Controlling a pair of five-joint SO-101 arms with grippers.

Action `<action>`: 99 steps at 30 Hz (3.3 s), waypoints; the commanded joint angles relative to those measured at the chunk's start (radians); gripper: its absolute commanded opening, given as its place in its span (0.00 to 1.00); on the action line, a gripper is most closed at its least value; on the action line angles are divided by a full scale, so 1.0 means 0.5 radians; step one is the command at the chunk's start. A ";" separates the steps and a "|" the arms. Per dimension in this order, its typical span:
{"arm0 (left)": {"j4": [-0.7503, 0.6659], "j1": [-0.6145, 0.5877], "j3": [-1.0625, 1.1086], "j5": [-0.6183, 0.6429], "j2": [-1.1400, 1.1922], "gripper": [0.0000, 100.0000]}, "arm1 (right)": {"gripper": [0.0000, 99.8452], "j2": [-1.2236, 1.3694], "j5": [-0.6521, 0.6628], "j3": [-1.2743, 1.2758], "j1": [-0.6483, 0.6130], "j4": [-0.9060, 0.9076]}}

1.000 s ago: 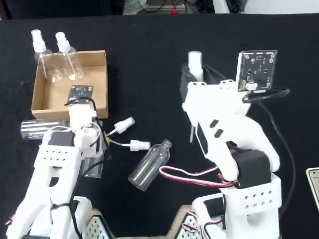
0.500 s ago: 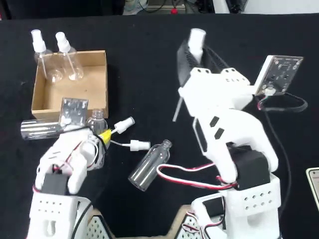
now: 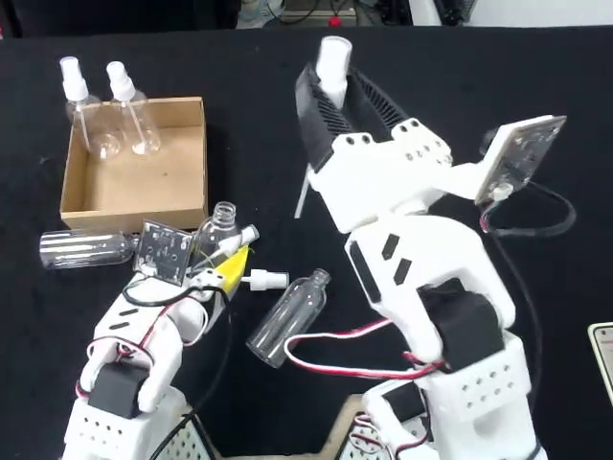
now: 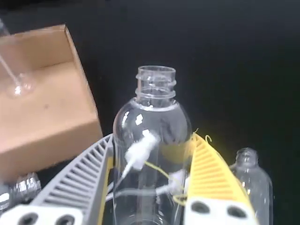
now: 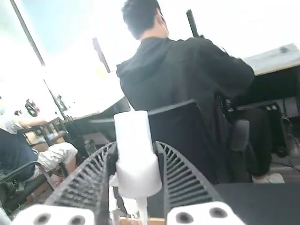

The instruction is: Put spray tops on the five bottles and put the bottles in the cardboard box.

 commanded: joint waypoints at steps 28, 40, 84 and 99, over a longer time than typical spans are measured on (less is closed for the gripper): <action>-1.086 0.397 0.302 -0.015 -0.025 0.14 | 0.01 0.192 0.006 0.275 -0.071 -0.850; -1.086 0.394 0.318 -0.015 -0.025 0.14 | 0.01 0.296 0.196 0.315 -0.077 -0.856; -1.086 0.394 0.321 -0.018 -0.025 0.14 | 0.01 -0.118 0.301 0.539 -0.261 -0.832; -1.083 0.394 0.321 -0.018 -0.025 0.14 | 0.01 -0.103 0.292 0.477 -0.135 -0.844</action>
